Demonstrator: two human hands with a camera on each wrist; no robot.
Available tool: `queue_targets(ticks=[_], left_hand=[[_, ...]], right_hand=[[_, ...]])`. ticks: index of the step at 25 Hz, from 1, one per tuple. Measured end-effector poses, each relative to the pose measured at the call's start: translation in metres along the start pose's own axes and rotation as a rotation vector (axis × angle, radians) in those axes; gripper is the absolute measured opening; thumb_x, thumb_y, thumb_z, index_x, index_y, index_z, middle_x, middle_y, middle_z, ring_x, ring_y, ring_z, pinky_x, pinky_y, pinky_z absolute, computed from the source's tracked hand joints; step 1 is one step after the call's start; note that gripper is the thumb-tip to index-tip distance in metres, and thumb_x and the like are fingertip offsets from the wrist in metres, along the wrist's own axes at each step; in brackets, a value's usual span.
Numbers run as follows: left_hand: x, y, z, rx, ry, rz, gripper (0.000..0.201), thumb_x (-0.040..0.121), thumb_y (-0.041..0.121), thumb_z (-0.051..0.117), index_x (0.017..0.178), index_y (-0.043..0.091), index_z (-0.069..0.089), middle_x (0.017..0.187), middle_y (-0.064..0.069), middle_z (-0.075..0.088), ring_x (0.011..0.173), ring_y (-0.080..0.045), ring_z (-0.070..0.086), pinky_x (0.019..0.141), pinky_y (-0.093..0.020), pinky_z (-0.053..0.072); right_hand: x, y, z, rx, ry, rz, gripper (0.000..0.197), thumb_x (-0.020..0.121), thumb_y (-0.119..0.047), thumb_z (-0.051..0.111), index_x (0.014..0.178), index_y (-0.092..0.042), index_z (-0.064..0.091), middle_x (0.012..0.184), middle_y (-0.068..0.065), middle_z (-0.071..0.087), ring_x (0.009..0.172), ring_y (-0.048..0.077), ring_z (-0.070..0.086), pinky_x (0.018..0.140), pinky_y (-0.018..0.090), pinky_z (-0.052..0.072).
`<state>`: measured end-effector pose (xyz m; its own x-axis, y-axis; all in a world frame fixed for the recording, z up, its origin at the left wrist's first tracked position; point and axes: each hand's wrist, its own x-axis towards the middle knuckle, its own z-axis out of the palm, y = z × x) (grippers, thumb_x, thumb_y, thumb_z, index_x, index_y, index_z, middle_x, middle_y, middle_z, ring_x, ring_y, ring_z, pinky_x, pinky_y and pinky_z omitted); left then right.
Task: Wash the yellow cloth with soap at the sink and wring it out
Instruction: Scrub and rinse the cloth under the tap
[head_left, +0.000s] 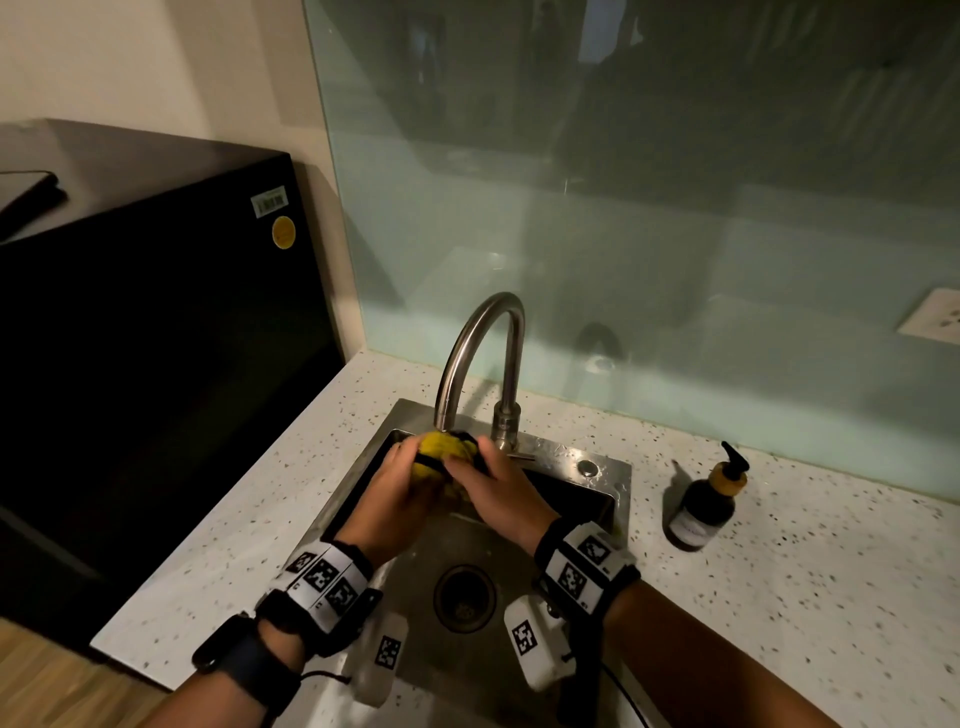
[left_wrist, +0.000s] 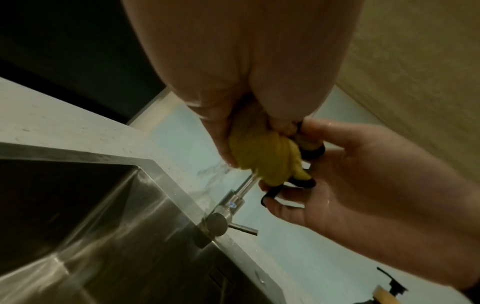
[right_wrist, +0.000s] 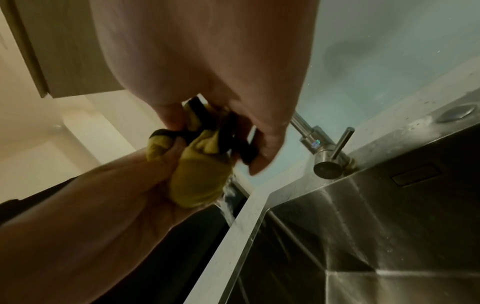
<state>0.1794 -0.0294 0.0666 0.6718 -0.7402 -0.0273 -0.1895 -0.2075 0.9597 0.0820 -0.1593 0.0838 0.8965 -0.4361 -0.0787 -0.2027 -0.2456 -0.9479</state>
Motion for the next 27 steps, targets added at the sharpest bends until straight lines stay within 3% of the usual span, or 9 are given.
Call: queue_targets(ticks=[2,5,9,11,14,16,18,22,27], left_hand=[[0.002,-0.001,0.000,-0.112,0.004,-0.003,0.046,0.094,0.045,0.060,0.123,0.010,0.059,0.119,-0.024,0.064,0.106,-0.048,0.063,0.090,-0.067,0.052],[0.004,-0.002,0.000,-0.193,0.018,-0.039,0.043,0.088,0.048,0.060,0.117,0.017,0.064,0.108,-0.021,0.070,0.098,-0.046,0.069,0.082,-0.070,0.054],[0.000,0.008,0.003,-0.268,-0.071,-0.105,0.030,0.098,0.028,0.058,0.125,0.016,0.055,0.118,-0.023,0.065,0.101,-0.042,0.068,0.087,-0.069,0.054],[0.000,0.006,0.003,-0.337,-0.073,-0.177,0.050,0.097,0.012,0.062,0.138,0.027,0.039,0.126,-0.013,0.054,0.104,-0.037,0.066,0.085,-0.058,0.059],[-0.005,0.009,0.004,-0.168,-0.069,-0.095,0.061,0.085,0.033,0.075,0.137,0.036,0.046,0.133,-0.010,0.043,0.112,-0.034,0.061,0.082,-0.051,0.063],[-0.003,0.006,0.007,-0.062,-0.097,-0.005,0.040,0.089,0.036,0.070,0.124,0.024,0.055,0.123,-0.021,0.054,0.100,-0.034,0.066,0.079,-0.056,0.061],[0.000,0.009,0.010,-0.095,-0.050,-0.079,0.017,0.101,0.024,0.056,0.114,0.013,0.053,0.109,-0.022,0.065,0.091,-0.034,0.070,0.080,-0.058,0.060],[0.002,0.010,0.009,-0.138,-0.025,-0.189,0.019,0.104,0.031,0.046,0.114,0.017,0.052,0.109,-0.018,0.071,0.096,-0.033,0.074,0.081,-0.059,0.061],[0.002,0.010,0.010,-0.219,-0.047,-0.205,0.021,0.100,0.015,0.058,0.116,0.016,0.045,0.122,-0.029,0.057,0.098,-0.042,0.068,0.077,-0.054,0.061]], right_hand=[[-0.002,0.001,-0.003,0.030,-0.050,-0.036,0.049,0.090,-0.038,0.066,0.131,-0.018,0.047,0.117,-0.004,0.056,0.106,0.009,0.058,0.094,0.032,0.053],[-0.007,0.009,-0.001,-0.054,-0.131,-0.104,0.091,0.079,-0.033,0.078,0.151,-0.027,0.023,0.139,-0.008,0.047,0.125,0.007,0.051,0.105,0.031,0.046],[-0.007,0.014,-0.005,-0.242,-0.022,-0.153,0.054,0.083,-0.015,0.074,0.132,-0.024,0.054,0.123,-0.003,0.063,0.110,0.009,0.058,0.098,0.029,0.051],[-0.006,0.016,-0.007,-0.276,0.076,-0.178,0.030,0.086,-0.007,0.067,0.115,-0.018,0.067,0.108,-0.001,0.070,0.095,0.006,0.062,0.086,0.024,0.055],[-0.008,0.013,-0.001,-0.289,0.169,-0.240,0.016,0.085,-0.004,0.068,0.098,-0.015,0.070,0.094,-0.001,0.068,0.080,-0.001,0.057,0.072,0.014,0.046],[-0.009,0.011,0.000,-0.265,0.149,-0.242,0.023,0.084,-0.005,0.069,0.095,-0.021,0.058,0.091,-0.007,0.061,0.079,-0.003,0.055,0.069,0.013,0.044],[-0.008,0.012,0.000,-0.182,0.064,-0.210,0.042,0.079,-0.008,0.075,0.107,-0.025,0.049,0.101,-0.009,0.060,0.091,0.001,0.060,0.076,0.019,0.053],[-0.010,0.017,0.003,-0.220,-0.053,-0.196,0.085,0.065,-0.030,0.086,0.137,-0.029,0.042,0.132,-0.009,0.052,0.116,0.005,0.053,0.099,0.025,0.048],[-0.011,0.016,-0.002,-0.276,0.047,-0.115,0.041,0.078,-0.006,0.073,0.117,-0.019,0.066,0.107,-0.002,0.070,0.092,0.006,0.063,0.087,0.027,0.056]])
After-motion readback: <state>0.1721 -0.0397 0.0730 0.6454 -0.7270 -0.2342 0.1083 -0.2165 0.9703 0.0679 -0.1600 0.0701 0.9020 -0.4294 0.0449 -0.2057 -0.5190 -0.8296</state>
